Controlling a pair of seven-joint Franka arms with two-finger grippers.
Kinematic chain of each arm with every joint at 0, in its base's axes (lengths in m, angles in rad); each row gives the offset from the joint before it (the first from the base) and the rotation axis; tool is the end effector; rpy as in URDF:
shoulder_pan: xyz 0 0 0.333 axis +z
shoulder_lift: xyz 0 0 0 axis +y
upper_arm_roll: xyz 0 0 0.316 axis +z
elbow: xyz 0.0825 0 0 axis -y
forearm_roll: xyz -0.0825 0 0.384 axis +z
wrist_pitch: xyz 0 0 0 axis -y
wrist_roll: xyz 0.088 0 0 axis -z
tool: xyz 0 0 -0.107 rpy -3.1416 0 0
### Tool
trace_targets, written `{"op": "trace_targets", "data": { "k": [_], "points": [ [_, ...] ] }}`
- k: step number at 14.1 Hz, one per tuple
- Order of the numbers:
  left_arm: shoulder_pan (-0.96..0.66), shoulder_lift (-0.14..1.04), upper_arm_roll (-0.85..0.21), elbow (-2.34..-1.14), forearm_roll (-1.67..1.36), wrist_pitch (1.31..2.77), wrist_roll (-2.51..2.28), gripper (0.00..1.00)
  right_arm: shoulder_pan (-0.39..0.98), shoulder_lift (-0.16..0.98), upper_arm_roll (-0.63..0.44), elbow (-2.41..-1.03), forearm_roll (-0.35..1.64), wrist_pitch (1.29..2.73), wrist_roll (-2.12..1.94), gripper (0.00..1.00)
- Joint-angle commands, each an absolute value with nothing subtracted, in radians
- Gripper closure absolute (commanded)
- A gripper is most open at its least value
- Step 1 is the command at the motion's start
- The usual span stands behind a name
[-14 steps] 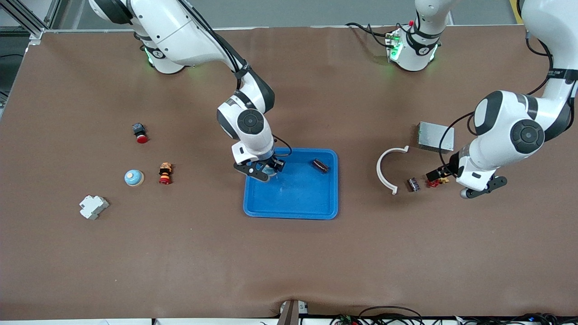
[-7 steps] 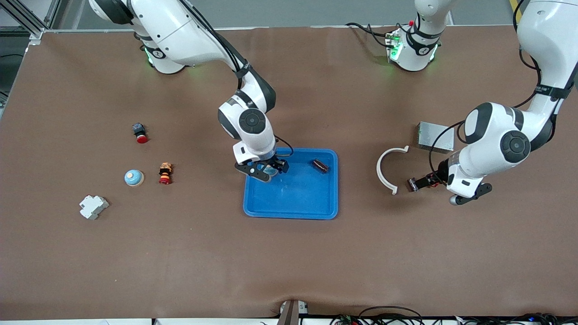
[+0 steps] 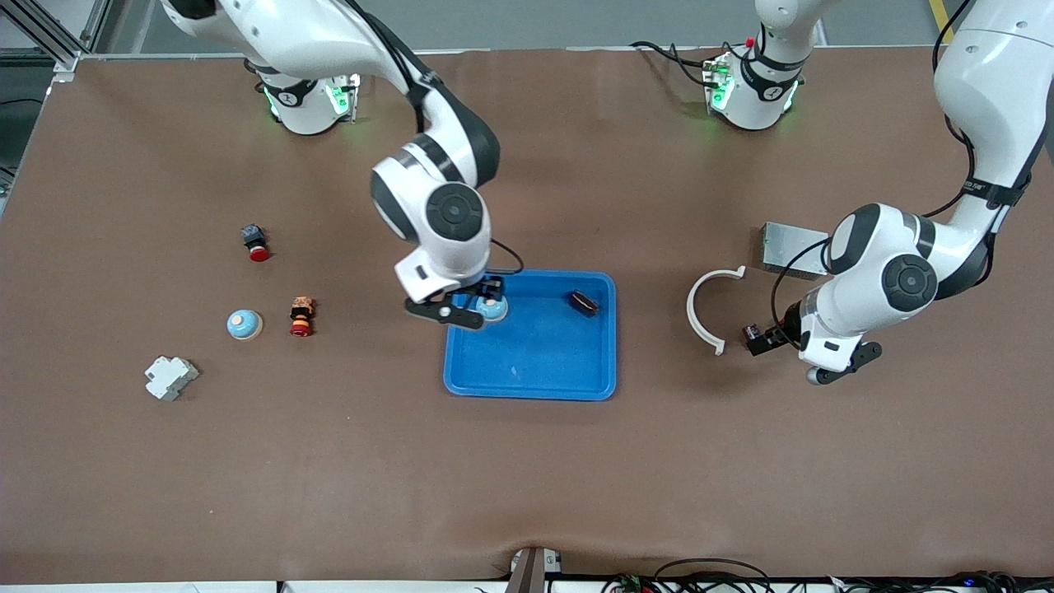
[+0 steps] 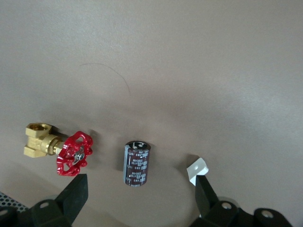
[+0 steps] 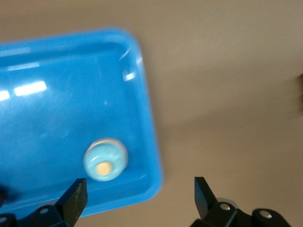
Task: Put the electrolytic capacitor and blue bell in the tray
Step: 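Move the right gripper to the second bell while the left gripper lowers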
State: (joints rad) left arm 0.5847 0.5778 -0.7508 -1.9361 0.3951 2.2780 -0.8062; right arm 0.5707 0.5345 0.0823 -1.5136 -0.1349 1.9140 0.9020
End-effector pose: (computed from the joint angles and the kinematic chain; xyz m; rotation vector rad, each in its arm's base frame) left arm 0.6091 -0.0714 0.2500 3.0016 0.6741 -0.1272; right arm 0.5541 0.4014 0.3431 2.9753 -0.3043 -0.0552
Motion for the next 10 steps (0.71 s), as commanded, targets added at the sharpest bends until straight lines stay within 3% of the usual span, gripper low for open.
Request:
{"op": "trace_targets", "data": {
  "k": [1, 5, 10],
  "points": [
    [0.58, 0.609, -0.749, -1.917, 0.425, 2.276, -0.827, 0.0, 0.499, 0.419, 0.094, -1.636, -0.207, 1.936, 0.844, 0.0],
    [0.569, 0.649, -0.733, -1.916, 0.457, 2.278, -0.844, 0.0, 0.369, 0.272, 0.098, -1.863, -0.196, 2.13, 0.602, 0.0],
    [0.532, 0.664, -0.712, -1.916, 0.459, 2.278, -0.902, 0.0, 0.246, 0.192, 0.1, -2.084, -0.178, 2.314, 0.491, 0.0]
  ]
}}
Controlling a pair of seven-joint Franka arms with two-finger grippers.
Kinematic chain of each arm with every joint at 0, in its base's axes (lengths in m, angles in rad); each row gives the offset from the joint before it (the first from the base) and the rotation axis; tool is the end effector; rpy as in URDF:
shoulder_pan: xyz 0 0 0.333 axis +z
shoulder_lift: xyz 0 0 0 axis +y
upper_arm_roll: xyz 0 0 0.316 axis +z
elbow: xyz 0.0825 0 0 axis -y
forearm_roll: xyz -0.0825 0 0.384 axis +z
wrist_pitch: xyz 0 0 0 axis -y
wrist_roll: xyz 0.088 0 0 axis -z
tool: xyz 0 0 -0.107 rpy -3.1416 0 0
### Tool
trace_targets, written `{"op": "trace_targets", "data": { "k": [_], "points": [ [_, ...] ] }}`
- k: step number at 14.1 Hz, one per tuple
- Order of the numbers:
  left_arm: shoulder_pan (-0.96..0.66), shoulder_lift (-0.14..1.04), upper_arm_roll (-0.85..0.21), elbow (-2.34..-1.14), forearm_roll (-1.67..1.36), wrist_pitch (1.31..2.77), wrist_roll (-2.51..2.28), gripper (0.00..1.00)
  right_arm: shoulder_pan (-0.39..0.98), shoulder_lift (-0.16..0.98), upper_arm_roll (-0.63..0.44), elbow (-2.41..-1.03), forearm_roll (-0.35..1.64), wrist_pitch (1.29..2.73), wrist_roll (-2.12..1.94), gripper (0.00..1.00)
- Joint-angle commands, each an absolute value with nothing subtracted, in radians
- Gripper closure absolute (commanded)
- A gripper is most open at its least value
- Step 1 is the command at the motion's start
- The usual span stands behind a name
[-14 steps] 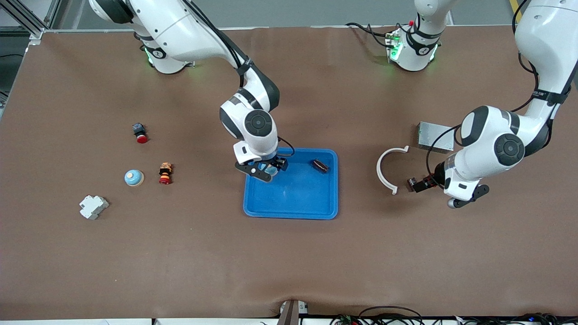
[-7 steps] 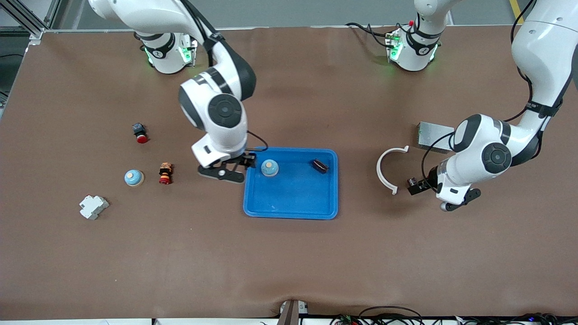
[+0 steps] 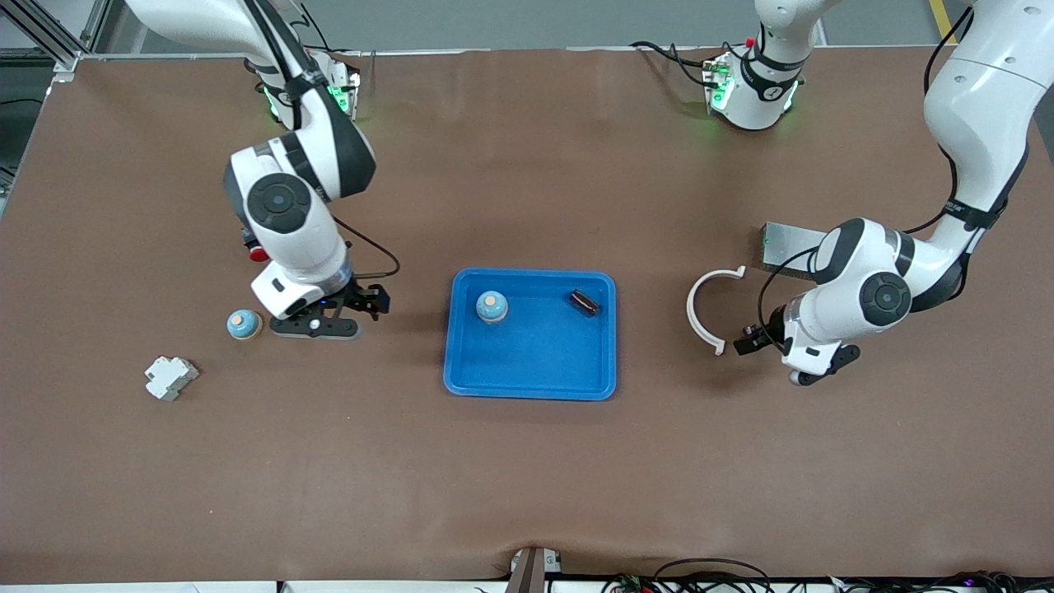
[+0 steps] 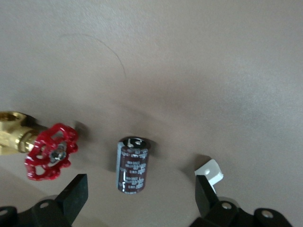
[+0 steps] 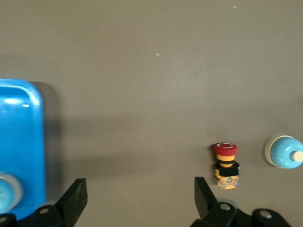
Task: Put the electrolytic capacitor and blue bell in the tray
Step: 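Move the right gripper to the second bell while the left gripper lowers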
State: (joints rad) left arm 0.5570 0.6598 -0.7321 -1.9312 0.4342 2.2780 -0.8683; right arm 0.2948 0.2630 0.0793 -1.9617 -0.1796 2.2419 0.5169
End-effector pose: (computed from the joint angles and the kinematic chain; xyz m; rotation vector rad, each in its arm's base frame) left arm 0.6025 -0.0811 0.2089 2.9953 0.7145 -0.2214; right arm 0.5675 0.2152 0.3439 3.0382 -0.0534 0.1053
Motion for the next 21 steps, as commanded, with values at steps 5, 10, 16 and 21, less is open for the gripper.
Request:
{"op": "trace_targets", "data": {
  "k": [5, 10, 16, 21],
  "points": [
    [0.482, 0.673, -0.657, -1.916, 0.462, 2.278, -0.925, 0.0, 0.092, 0.173, 0.101, -2.23, -0.124, 2.47, 0.254, 0.0],
    [0.463, 0.683, -0.637, -1.916, 0.463, 2.278, -0.927, 0.0, -0.075, 0.183, 0.097, -2.241, 0.02, 2.468, -0.117, 0.0],
    [0.46, 0.701, -0.632, -1.904, 0.509, 2.278, -0.956, 0.0, -0.143, 0.205, 0.092, -2.241, 0.028, 2.499, -0.232, 0.0],
    [0.46, 0.707, -0.632, -1.896, 0.509, 2.278, -0.956, 0.13, -0.198, 0.301, 0.092, -2.24, 0.02, 2.602, -0.313, 0.0]
  ]
}}
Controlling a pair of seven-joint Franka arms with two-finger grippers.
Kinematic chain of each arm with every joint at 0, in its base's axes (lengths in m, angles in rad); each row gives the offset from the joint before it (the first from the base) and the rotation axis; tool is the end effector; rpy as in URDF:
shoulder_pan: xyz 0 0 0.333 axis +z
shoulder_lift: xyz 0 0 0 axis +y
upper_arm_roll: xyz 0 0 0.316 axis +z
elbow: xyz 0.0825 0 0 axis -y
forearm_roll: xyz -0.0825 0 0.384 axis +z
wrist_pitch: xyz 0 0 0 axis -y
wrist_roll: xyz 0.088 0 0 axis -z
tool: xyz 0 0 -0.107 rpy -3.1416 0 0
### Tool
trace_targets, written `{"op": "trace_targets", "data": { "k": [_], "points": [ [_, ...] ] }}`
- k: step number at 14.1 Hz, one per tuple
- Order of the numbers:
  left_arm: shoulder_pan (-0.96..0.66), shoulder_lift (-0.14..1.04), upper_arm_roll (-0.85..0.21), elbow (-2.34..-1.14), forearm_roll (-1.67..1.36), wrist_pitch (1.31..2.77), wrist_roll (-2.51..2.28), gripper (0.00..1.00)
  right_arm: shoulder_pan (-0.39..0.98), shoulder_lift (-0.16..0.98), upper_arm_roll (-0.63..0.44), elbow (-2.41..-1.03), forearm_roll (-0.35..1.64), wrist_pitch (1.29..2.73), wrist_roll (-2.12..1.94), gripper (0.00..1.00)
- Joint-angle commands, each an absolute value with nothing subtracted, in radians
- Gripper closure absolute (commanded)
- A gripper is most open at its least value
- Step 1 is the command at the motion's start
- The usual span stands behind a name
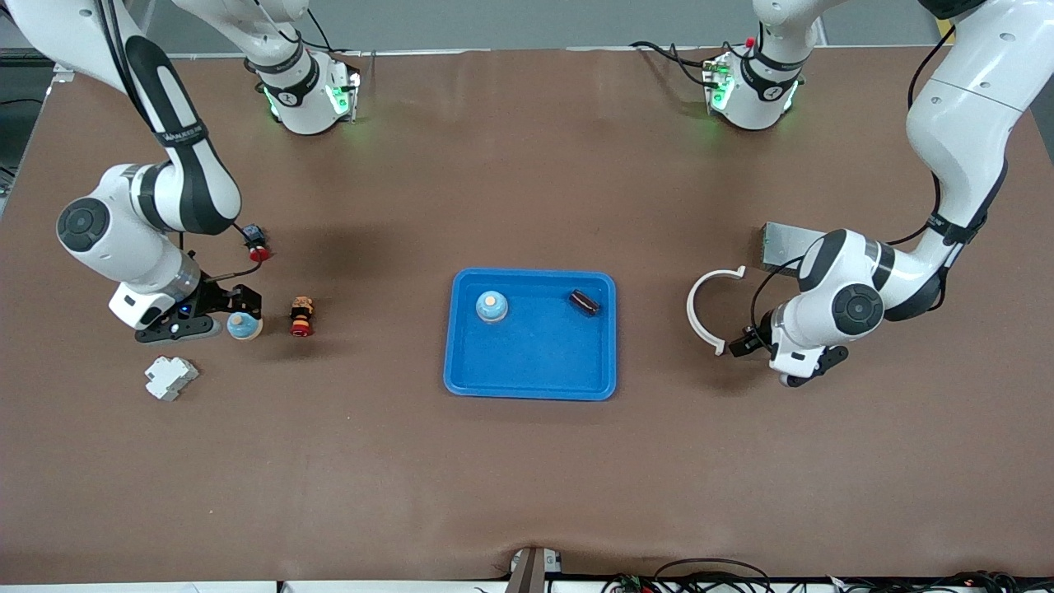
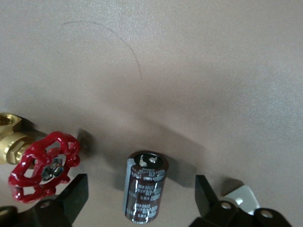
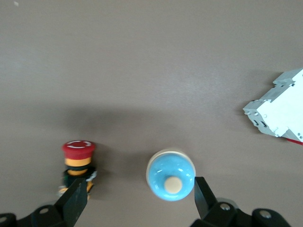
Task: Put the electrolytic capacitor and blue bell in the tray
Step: 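Move the right gripper to the second bell while the left gripper lowers, then grasp the second capacitor while the right gripper grasps the second bell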
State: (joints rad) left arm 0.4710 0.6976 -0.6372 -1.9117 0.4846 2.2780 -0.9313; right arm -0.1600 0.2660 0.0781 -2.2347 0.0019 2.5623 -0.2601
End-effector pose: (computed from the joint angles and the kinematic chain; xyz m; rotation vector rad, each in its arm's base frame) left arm 0.6007 -0.0802 0.1753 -3.0167 -0.7632 0.2426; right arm 0.5510 -0.0452 0.2568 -3.1176 -0.2708 -0.1020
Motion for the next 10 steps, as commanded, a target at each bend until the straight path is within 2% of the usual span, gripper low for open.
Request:
{"op": "trace_targets", "data": {
  "k": [1, 8, 9, 10],
  "points": [
    [0.46, 0.707, -0.632, -1.896, 0.509, 2.278, -0.957, 0.26, -0.205, 0.313, 0.091, -2.24, 0.018, 2.611, -0.322, 0.0],
    [0.462, 0.706, -0.632, -1.896, 0.508, 2.276, -0.96, 0.94, -0.21, 0.36, 0.089, -2.233, 0.014, 2.612, -0.336, 0.0],
    [0.463, 0.706, -0.632, -1.894, 0.508, 2.276, -0.96, 1.0, -0.21, 0.364, 0.087, -2.233, 0.009, 2.614, -0.337, 0.0],
    [0.462, 0.706, -0.632, -1.894, 0.508, 2.276, -0.962, 1.0, -0.21, 0.37, 0.087, -2.232, 0.0, 2.617, -0.337, 0.0]
  ]
}}
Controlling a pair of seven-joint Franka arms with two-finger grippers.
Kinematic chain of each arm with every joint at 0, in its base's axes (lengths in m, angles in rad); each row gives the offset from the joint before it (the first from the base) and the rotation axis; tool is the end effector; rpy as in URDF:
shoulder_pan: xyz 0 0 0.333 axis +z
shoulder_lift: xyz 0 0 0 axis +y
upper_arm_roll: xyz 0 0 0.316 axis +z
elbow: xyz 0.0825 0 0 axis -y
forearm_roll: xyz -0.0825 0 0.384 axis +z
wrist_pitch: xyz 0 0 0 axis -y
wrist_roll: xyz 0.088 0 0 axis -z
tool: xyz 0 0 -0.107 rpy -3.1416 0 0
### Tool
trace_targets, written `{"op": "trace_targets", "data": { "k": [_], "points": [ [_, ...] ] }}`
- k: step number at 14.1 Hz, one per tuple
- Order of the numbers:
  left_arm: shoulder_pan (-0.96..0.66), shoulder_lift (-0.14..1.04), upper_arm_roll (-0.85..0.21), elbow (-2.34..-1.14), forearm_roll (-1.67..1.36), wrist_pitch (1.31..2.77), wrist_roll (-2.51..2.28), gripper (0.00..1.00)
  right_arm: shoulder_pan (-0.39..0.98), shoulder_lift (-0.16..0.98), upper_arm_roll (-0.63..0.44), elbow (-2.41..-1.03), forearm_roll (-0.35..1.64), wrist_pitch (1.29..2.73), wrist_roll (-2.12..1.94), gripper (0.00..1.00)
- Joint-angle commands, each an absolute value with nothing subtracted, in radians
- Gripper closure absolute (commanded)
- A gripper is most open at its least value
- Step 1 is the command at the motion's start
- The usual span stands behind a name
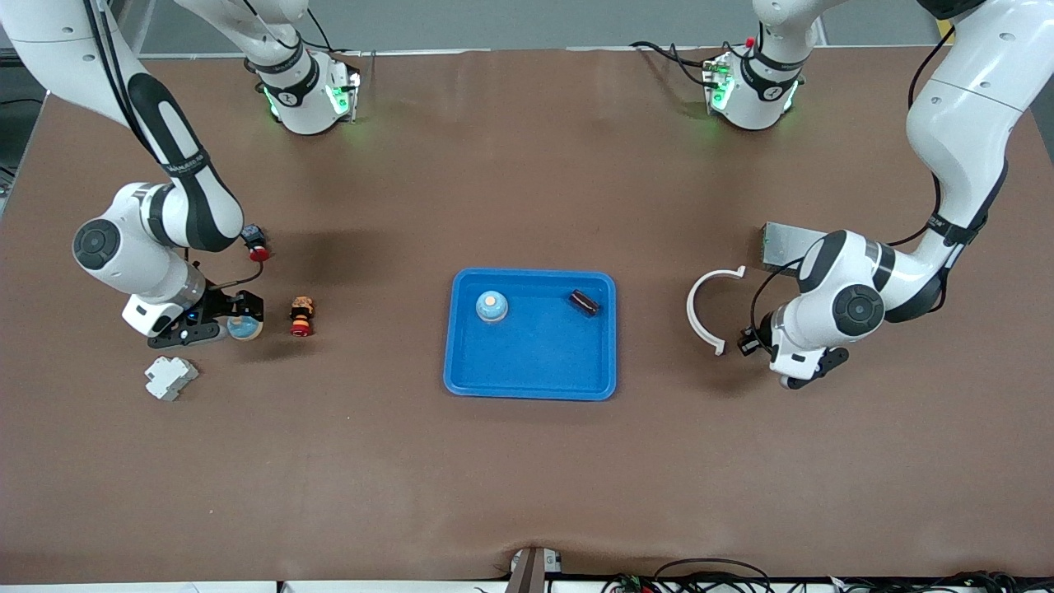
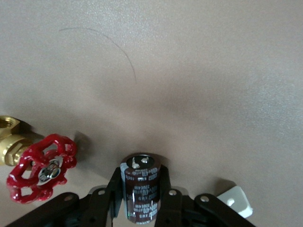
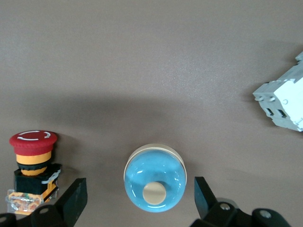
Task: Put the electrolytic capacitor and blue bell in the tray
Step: 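Grasp the second capacitor while the right gripper grasps the second bell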
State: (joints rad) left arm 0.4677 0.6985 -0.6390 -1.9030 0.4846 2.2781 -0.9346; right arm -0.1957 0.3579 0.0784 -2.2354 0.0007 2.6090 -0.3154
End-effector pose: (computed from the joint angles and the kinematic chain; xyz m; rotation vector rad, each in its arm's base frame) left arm 0.6036 -0.0822 0.1781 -3.0201 -0.7668 0.2317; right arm 0.5446 -0.0635 0.2104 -3.1035 -0.2994 -0.0348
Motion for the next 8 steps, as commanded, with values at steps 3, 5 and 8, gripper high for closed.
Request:
{"op": "trace_targets", "data": {
  "k": [3, 5, 8],
  "points": [
    [0.462, 0.703, -0.634, -1.885, 0.508, 2.276, -0.988, 1.0, -0.23, 0.391, 0.087, -2.227, -0.031, 2.634, -0.337, 0.0],
    [0.46, 0.7, -0.634, -1.867, 0.503, 2.266, -0.999, 1.0, -0.239, 0.409, 0.087, -2.227, -0.052, 2.669, -0.337, 0.0],
    [0.46, 0.69, -0.641, -1.85, 0.494, 2.258, -1.0, 1.0, -0.245, 0.419, 0.087, -2.227, -0.057, 2.675, -0.337, 0.0]
  ]
}}
